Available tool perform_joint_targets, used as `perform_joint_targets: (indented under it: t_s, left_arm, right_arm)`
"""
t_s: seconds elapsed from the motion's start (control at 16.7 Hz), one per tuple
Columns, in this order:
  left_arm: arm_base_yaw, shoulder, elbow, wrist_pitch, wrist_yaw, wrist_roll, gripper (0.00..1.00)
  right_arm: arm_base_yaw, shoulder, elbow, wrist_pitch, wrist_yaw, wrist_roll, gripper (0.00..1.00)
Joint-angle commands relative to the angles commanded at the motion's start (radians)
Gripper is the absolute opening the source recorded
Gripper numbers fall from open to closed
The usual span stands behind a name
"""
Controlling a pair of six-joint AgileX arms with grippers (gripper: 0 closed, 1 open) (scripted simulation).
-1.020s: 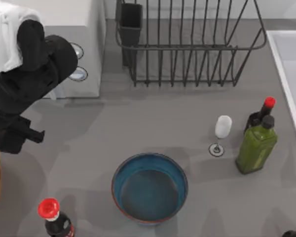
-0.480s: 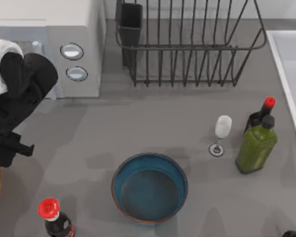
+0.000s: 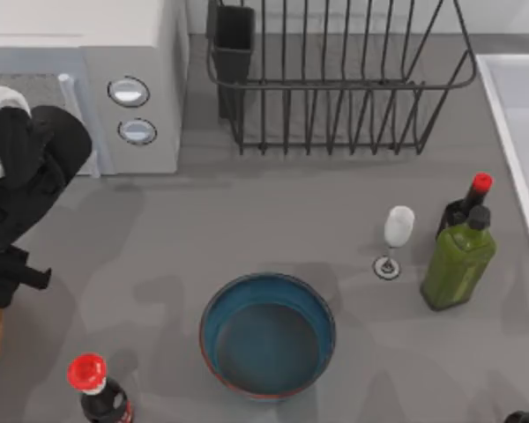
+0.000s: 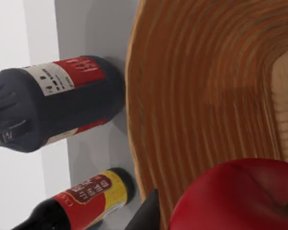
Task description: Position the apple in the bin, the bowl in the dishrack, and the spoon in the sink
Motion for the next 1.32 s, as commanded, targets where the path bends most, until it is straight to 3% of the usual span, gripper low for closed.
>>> perform_joint_targets:
  t_s: [0.66, 1.32]
  left_arm:
    - [0.000, 0.000, 0.000, 0.000, 0.000, 0.000, 0.98]
    - [0.000, -0.010, -0.004, 0.002, -0.003, 0.003, 1.00]
  right_arm:
    - [0.000, 0.000, 0.000, 0.000, 0.000, 0.000, 1.00]
    - [0.000, 0.000, 0.000, 0.000, 0.000, 0.000, 1.00]
